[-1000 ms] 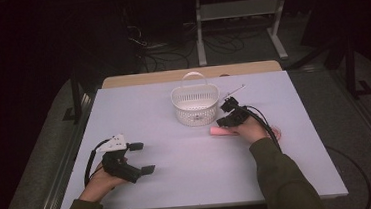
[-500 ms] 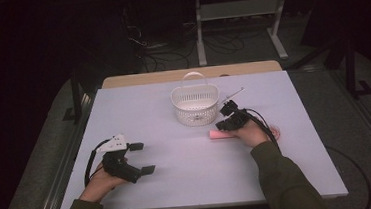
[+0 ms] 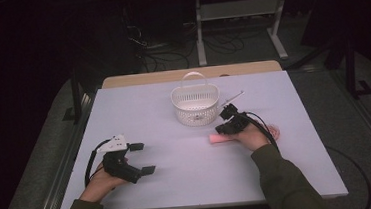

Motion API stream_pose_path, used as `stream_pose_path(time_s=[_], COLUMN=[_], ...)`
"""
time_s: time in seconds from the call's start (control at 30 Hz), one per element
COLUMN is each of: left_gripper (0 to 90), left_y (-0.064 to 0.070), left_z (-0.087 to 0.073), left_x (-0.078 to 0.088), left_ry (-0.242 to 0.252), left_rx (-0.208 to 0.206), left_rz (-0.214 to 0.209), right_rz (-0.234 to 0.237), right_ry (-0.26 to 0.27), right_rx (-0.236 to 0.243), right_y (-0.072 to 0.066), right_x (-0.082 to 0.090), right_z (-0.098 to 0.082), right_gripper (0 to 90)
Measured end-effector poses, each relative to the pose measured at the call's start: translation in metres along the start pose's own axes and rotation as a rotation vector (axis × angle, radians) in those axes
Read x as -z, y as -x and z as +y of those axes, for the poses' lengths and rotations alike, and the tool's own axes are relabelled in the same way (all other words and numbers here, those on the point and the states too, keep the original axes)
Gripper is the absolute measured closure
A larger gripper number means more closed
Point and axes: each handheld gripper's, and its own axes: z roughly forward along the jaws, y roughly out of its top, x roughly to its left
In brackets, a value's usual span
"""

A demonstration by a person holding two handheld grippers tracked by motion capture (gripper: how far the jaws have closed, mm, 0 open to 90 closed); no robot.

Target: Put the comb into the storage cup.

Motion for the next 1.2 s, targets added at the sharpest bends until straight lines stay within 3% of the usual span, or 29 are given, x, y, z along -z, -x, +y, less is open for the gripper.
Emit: stream_pose_path(time_s=[0.57, 1.2], left_gripper=[0.0, 0.0], left_y=[0.001, 0.002], left_z=[0.000, 0.000], left_x=[-0.001, -0.001], left_ry=[-0.001, -0.005], left_rx=[-0.001, -0.004], left_rz=[-0.007, -0.011], right_rz=[0.005, 0.024], right_ry=[-0.022, -0.028], right_rx=[0.021, 0.037], right_y=[-0.008, -0.027], right_x=[0.005, 0.018], right_z=[-0.011, -0.028], right_gripper=[89.1, 89.2])
